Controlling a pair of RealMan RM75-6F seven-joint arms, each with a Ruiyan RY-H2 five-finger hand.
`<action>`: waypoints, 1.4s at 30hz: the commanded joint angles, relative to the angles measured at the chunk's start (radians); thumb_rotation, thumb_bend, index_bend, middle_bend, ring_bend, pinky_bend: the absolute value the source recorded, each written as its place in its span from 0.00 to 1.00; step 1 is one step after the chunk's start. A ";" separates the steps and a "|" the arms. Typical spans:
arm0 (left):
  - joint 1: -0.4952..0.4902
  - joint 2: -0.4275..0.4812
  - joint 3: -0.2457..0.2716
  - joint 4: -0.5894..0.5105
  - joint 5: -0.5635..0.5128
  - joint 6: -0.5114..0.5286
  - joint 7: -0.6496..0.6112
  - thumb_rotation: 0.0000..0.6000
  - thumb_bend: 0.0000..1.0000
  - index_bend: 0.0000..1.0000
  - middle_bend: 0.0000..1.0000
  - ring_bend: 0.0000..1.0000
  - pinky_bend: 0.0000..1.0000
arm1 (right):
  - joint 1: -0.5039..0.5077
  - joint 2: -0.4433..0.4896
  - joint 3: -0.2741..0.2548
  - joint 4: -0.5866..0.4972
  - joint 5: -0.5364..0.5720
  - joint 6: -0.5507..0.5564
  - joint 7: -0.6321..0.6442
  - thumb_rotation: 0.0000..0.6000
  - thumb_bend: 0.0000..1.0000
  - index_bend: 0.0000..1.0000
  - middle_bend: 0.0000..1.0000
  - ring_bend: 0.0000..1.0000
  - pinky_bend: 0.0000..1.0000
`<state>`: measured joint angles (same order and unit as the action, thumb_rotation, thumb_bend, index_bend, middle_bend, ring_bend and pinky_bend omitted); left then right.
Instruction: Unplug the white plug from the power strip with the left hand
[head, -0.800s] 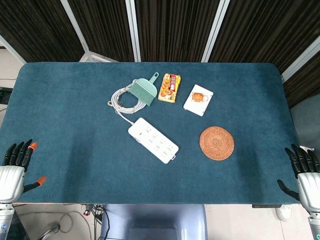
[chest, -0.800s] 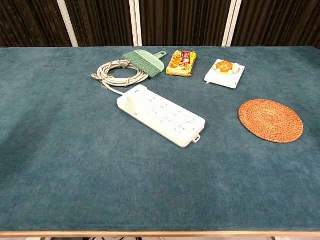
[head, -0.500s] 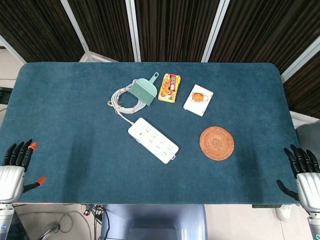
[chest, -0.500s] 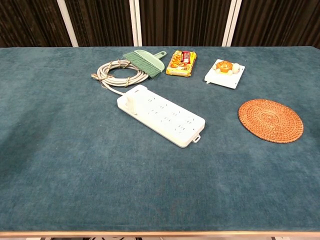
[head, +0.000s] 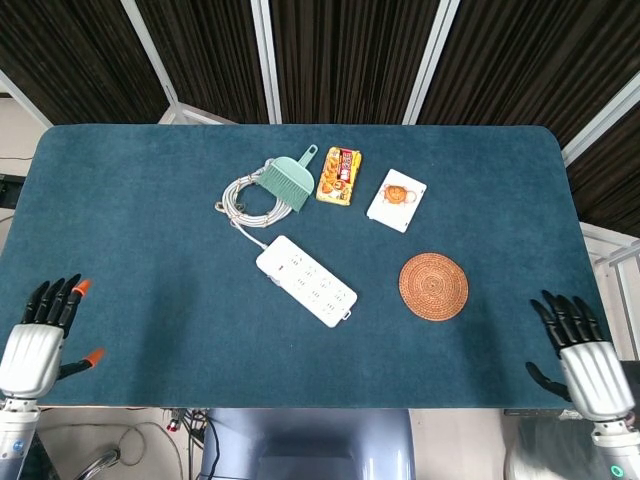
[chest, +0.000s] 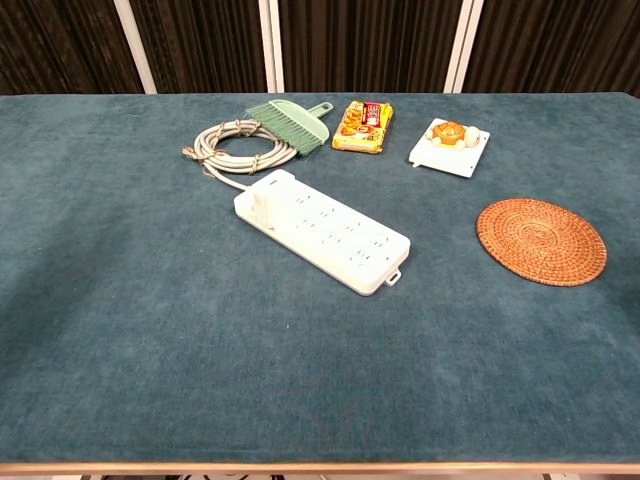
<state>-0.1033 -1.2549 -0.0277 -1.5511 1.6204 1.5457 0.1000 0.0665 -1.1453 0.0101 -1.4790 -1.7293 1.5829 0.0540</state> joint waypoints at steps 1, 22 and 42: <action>-0.041 0.020 -0.016 -0.060 0.022 -0.037 0.038 1.00 0.00 0.00 0.01 0.00 0.00 | 0.052 -0.017 -0.008 -0.039 -0.079 -0.034 -0.085 1.00 0.30 0.00 0.00 0.00 0.00; -0.374 -0.102 -0.200 -0.291 -0.219 -0.430 0.378 1.00 0.00 0.02 0.01 0.00 0.00 | 0.324 -0.307 0.072 -0.139 0.002 -0.530 -0.503 1.00 0.73 0.00 0.00 0.00 0.03; -0.585 -0.260 -0.246 -0.154 -0.401 -0.586 0.530 1.00 0.00 0.04 0.02 0.00 0.00 | 0.463 -0.514 0.141 0.063 0.180 -0.668 -0.483 1.00 0.78 0.00 0.00 0.00 0.05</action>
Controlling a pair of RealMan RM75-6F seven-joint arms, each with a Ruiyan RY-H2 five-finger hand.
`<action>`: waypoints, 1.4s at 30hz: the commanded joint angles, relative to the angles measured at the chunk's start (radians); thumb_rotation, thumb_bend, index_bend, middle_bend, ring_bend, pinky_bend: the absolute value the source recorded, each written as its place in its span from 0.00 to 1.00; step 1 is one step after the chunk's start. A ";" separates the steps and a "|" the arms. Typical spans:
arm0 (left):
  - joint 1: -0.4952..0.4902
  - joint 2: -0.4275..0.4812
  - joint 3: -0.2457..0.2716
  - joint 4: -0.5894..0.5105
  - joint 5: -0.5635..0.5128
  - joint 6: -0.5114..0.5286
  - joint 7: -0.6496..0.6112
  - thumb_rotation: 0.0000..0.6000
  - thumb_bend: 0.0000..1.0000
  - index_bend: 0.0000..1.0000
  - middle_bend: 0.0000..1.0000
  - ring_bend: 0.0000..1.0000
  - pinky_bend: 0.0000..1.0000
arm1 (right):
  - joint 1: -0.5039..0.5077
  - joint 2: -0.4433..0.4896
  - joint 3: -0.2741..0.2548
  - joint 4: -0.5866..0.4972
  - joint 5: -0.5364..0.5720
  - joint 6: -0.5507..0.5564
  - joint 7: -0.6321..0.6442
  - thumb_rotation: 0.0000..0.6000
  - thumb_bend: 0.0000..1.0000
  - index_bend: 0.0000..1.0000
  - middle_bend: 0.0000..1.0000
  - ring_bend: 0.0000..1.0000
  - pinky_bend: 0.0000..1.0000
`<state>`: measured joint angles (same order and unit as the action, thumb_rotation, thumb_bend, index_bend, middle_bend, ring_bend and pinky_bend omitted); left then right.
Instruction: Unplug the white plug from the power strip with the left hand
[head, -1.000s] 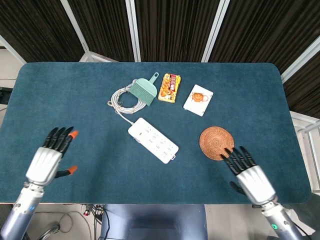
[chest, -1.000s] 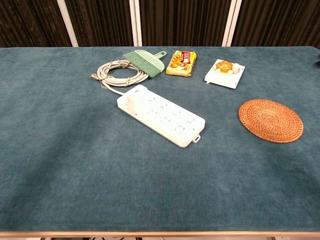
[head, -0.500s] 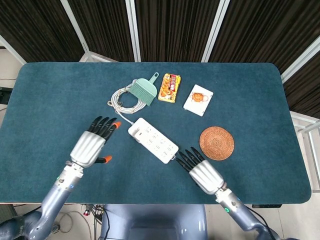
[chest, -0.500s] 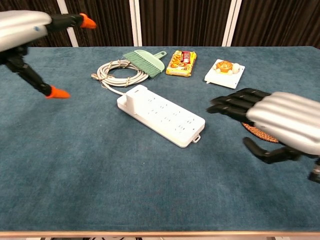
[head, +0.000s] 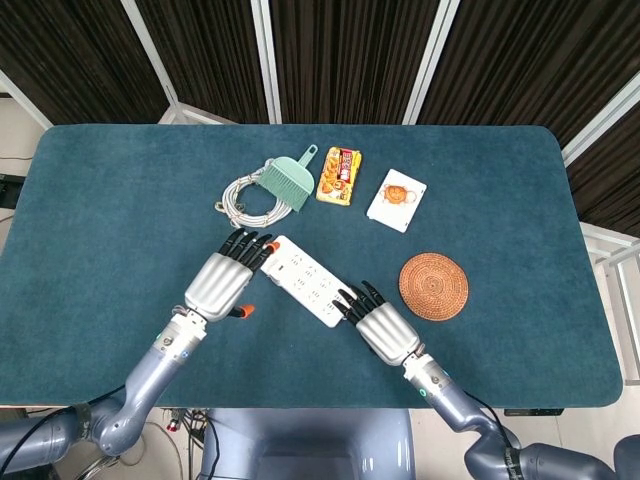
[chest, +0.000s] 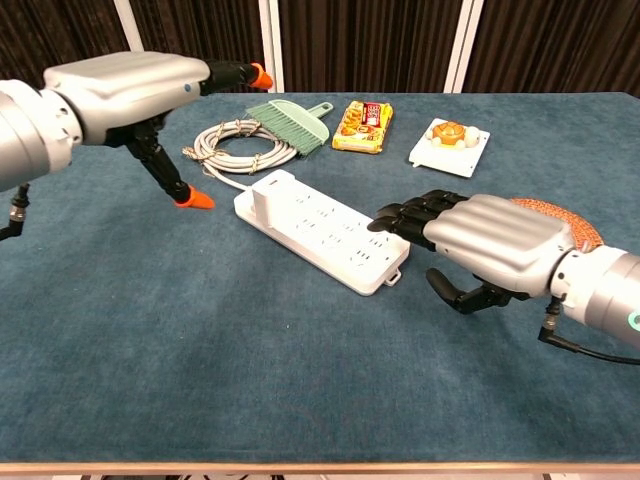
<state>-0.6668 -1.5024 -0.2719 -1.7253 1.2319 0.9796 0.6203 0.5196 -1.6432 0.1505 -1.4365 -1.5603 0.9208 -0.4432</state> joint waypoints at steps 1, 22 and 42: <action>-0.027 -0.015 -0.002 0.027 -0.014 -0.025 0.012 1.00 0.00 0.04 0.03 0.00 0.00 | 0.012 -0.019 0.000 0.025 0.012 -0.007 0.016 1.00 0.78 0.00 0.00 0.01 0.05; -0.156 -0.107 0.027 0.242 -0.096 -0.130 -0.031 1.00 0.01 0.07 0.05 0.00 0.00 | 0.046 -0.087 -0.055 0.129 0.012 0.024 0.109 1.00 0.78 0.03 0.03 0.03 0.07; -0.207 -0.145 0.044 0.323 -0.116 -0.139 -0.060 1.00 0.02 0.08 0.07 0.00 0.00 | 0.057 -0.130 -0.109 0.208 -0.009 0.047 0.188 1.00 0.78 0.13 0.10 0.09 0.11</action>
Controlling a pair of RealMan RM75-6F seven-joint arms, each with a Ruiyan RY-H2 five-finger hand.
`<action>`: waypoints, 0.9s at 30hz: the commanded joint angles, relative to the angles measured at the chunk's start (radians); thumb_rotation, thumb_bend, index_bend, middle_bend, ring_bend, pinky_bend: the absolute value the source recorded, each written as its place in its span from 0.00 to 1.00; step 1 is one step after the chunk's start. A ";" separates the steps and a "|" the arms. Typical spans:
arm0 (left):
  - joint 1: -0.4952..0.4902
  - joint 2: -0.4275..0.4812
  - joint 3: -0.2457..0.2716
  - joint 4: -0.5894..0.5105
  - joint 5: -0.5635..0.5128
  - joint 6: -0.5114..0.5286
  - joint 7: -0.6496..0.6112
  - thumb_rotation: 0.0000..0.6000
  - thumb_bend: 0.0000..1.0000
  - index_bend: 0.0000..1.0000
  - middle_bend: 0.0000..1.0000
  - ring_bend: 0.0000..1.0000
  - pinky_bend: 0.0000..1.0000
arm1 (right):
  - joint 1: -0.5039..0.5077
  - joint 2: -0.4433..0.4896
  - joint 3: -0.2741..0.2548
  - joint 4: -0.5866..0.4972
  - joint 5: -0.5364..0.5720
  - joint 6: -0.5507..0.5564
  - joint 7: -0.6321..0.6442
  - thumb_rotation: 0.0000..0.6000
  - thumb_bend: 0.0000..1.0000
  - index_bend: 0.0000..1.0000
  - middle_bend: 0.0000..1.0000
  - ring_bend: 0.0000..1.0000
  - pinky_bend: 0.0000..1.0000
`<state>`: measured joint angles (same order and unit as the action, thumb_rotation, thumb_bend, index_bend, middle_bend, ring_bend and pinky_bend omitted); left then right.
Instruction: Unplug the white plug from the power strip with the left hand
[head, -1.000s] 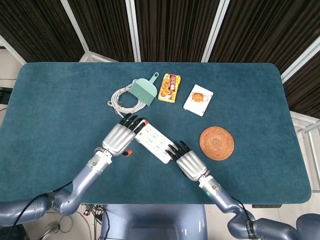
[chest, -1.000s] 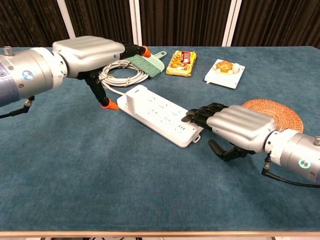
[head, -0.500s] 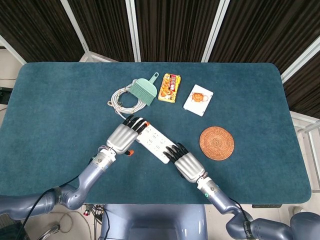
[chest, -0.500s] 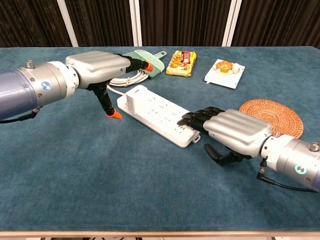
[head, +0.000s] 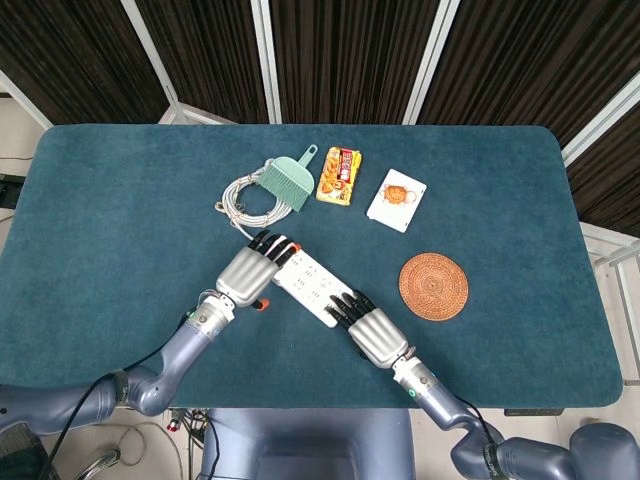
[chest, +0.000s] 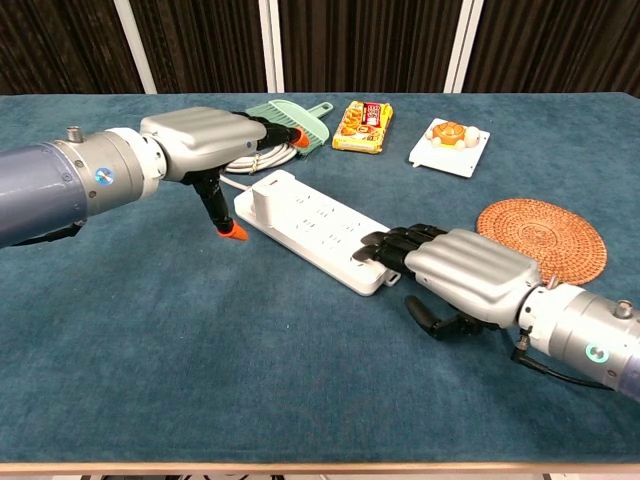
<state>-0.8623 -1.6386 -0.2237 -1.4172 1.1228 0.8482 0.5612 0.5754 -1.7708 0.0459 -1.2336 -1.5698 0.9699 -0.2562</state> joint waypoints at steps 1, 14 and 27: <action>-0.014 -0.012 -0.005 0.020 -0.009 -0.010 -0.001 1.00 0.02 0.09 0.07 0.00 0.00 | 0.001 -0.004 -0.005 0.006 0.001 -0.002 0.002 1.00 0.78 0.13 0.10 0.09 0.11; -0.077 -0.074 -0.015 0.129 -0.048 -0.042 -0.001 1.00 0.06 0.18 0.19 0.02 0.00 | 0.003 -0.005 -0.020 0.025 0.008 0.004 0.016 1.00 0.78 0.14 0.11 0.10 0.11; -0.117 -0.116 0.004 0.237 -0.054 -0.075 -0.013 1.00 0.09 0.28 0.27 0.04 0.00 | 0.004 -0.004 -0.028 0.040 0.013 0.015 0.030 1.00 0.78 0.14 0.11 0.10 0.11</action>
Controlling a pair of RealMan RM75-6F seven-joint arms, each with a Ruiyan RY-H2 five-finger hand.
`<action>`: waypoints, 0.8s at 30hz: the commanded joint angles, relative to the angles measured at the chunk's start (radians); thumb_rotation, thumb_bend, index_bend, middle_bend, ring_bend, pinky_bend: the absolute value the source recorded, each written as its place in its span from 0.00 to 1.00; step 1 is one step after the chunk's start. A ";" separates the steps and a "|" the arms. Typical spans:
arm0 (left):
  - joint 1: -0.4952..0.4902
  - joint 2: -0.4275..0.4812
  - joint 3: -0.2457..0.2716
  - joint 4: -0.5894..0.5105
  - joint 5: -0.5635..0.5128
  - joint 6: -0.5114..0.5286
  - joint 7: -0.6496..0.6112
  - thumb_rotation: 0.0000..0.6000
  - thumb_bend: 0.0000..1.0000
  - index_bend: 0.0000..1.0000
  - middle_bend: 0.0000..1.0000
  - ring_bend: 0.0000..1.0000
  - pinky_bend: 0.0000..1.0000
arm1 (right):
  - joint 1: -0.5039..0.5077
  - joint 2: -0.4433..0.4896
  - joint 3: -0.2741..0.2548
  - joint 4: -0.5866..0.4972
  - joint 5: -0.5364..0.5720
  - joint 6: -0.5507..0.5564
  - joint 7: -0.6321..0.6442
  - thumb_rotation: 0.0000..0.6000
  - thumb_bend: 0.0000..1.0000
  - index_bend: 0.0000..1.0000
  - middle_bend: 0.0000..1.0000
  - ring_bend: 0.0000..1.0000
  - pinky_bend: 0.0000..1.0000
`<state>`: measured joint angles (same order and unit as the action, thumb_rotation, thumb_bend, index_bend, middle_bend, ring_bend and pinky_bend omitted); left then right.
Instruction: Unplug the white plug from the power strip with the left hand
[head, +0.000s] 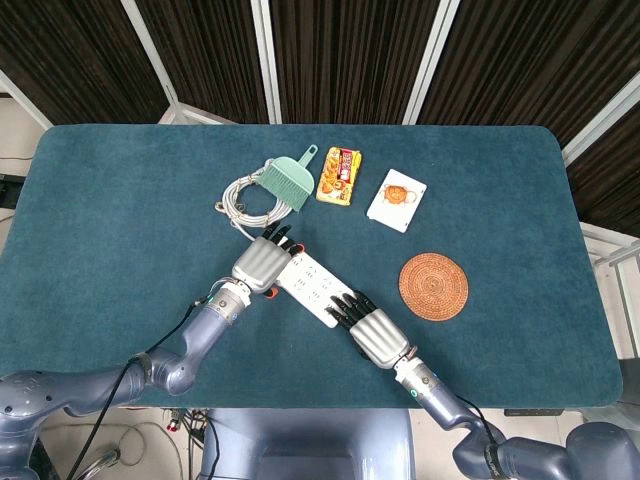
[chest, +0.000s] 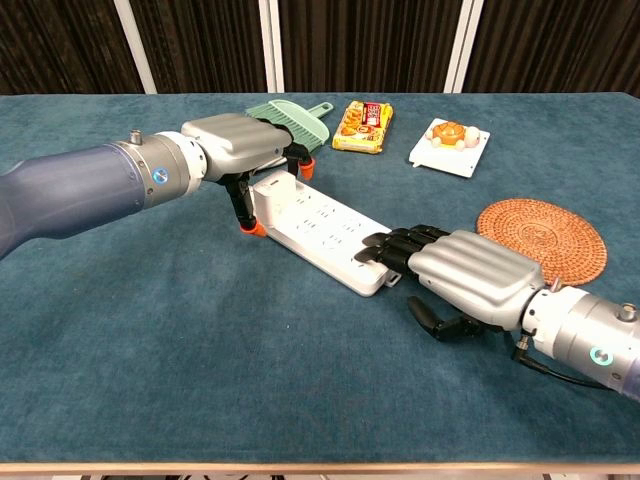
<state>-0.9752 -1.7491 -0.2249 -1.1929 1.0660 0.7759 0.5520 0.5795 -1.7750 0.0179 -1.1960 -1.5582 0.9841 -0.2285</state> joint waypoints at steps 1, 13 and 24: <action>-0.005 -0.009 0.007 0.020 0.004 -0.004 -0.007 1.00 0.09 0.28 0.28 0.04 0.00 | 0.000 0.000 -0.001 0.004 0.002 0.001 0.004 1.00 0.78 0.14 0.11 0.10 0.11; -0.007 -0.056 0.026 0.089 0.055 0.016 -0.078 1.00 0.26 0.45 0.45 0.13 0.05 | 0.002 -0.005 -0.012 0.020 0.003 0.001 0.012 1.00 0.78 0.15 0.11 0.10 0.11; 0.008 -0.073 0.043 0.123 0.136 0.074 -0.164 1.00 0.39 0.58 0.58 0.20 0.10 | 0.000 -0.003 -0.020 0.017 0.008 0.001 0.002 1.00 0.78 0.15 0.12 0.11 0.11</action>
<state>-0.9699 -1.8235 -0.1857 -1.0706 1.1947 0.8435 0.3949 0.5803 -1.7777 -0.0010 -1.1790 -1.5512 0.9860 -0.2252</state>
